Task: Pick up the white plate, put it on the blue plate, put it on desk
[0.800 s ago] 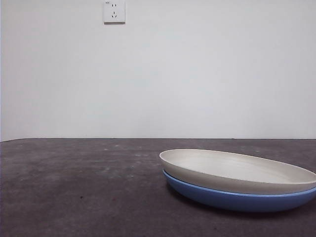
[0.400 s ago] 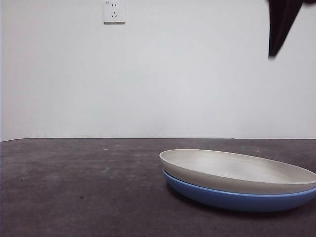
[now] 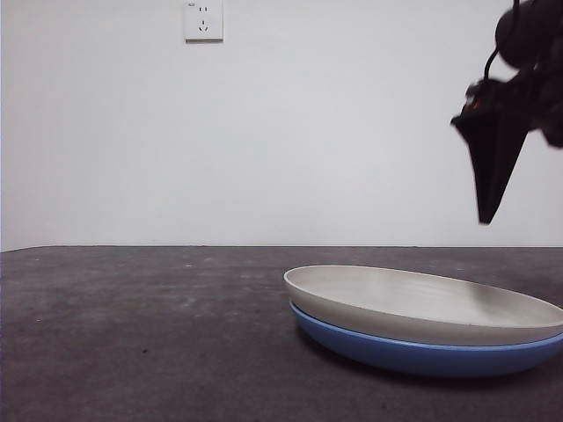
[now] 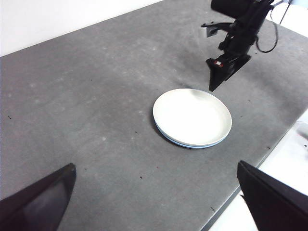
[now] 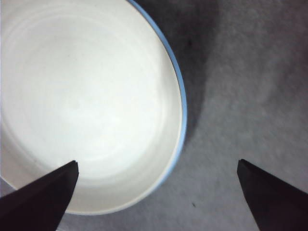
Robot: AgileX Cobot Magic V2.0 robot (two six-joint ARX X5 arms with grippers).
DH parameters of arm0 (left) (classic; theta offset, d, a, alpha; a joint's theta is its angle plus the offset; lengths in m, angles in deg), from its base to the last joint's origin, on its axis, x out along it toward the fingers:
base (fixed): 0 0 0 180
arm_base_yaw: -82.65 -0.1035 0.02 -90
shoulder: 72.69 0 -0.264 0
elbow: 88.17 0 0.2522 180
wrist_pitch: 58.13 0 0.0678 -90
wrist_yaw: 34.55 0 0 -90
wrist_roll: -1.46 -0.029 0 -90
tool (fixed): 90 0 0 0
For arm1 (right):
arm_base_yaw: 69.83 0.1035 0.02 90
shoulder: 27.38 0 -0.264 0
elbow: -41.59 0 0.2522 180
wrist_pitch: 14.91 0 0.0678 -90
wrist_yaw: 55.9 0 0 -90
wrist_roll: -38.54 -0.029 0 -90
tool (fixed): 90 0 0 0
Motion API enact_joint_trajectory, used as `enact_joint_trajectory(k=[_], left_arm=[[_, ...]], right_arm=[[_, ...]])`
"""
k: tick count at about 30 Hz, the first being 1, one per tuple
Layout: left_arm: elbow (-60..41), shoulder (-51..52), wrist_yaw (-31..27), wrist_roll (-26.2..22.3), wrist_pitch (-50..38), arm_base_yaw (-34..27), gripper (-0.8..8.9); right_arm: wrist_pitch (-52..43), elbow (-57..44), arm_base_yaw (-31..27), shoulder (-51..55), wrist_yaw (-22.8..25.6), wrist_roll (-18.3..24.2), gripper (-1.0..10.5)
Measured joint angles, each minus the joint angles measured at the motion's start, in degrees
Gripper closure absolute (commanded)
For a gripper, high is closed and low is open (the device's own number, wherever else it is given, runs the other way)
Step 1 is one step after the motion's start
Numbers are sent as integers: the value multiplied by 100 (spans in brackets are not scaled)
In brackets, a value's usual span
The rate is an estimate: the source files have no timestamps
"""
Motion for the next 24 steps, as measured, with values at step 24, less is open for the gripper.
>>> enact_joint_trajectory(k=[24], left_arm=[[0,0,0,0,0,0,187]], right_arm=[[-621,0,-46,-1274,-728,319,608]])
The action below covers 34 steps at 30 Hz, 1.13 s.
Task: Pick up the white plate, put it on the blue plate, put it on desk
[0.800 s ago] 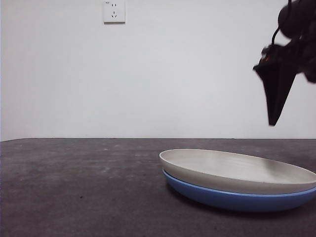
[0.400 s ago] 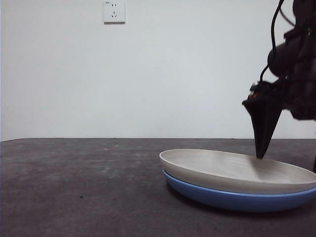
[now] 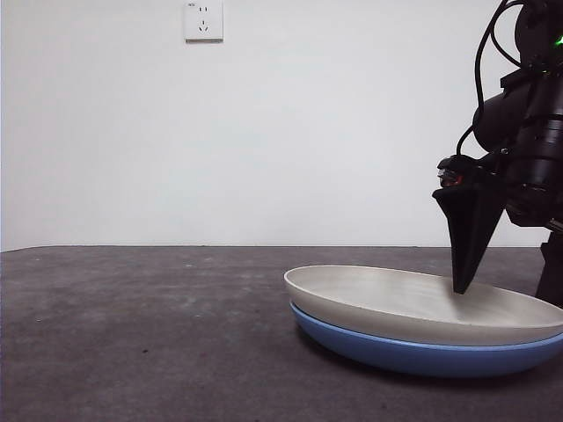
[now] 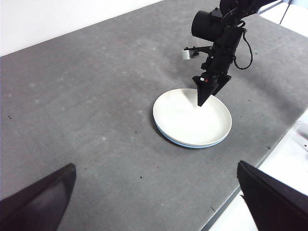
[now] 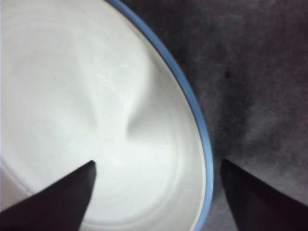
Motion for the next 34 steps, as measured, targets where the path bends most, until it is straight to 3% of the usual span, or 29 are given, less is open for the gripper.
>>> enact_joint_trajectory(k=[11,19,27,34], left_arm=[[0,0,0,-2,2,0,187],[0,0,0,0,2,0,187],[0,0,0,-2,2,0,187],[0,0,0,0,4,0,187]], right_arm=[[2,0,-22,-37,7,11,697],[11,0,-33,-184,63,11,938],[74,20,-39,-181,284,13,938],[323,142,-243,-131,98,31,938]])
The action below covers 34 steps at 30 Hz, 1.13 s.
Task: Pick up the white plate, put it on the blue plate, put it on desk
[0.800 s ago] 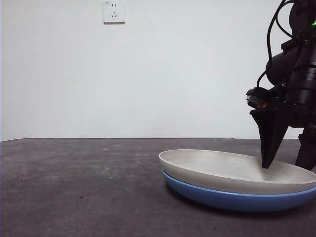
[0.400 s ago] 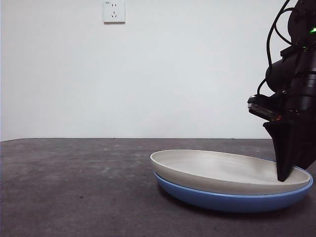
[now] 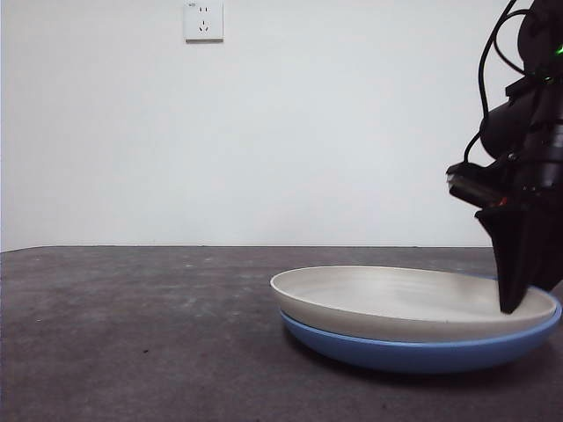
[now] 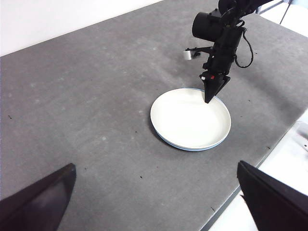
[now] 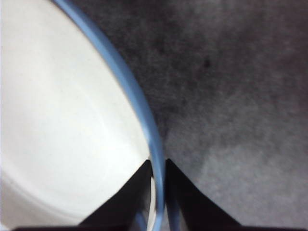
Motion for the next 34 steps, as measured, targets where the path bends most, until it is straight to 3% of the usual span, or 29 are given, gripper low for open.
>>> enact_joint_trajectory(k=[8,14,34], left_arm=[[0,0,0,0,-4,0,187],[0,0,0,0,-13,0,187],[0,0,0,0,-24,0,187]], right_arm=[[431,573,-42,160,-129,42,938],[463,935,254,164,-245,9,938],[-531,960,1602,-118,-778,-1025,938]])
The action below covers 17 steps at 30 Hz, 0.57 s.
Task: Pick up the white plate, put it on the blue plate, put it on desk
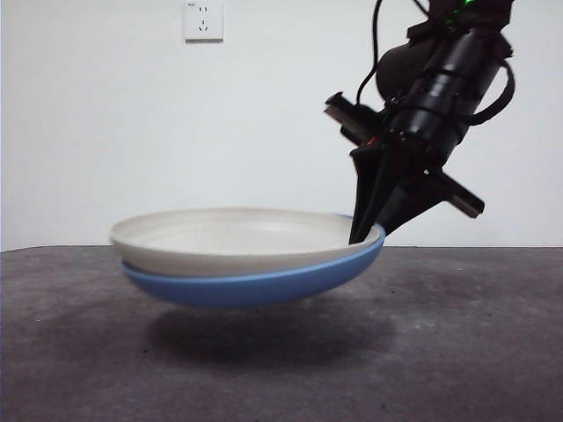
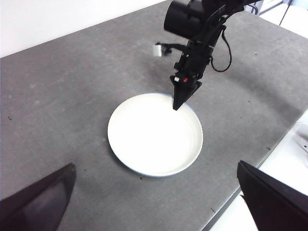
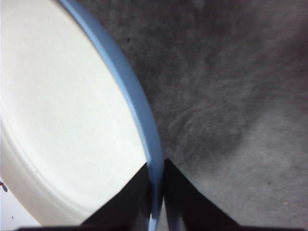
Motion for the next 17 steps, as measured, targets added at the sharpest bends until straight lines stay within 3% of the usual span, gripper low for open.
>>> enact_joint_trajectory(k=[17], left_arm=[[0,0,0,0,-2,0,187]], right_arm=[[-184,0,221,-664,-22,-114,938]])
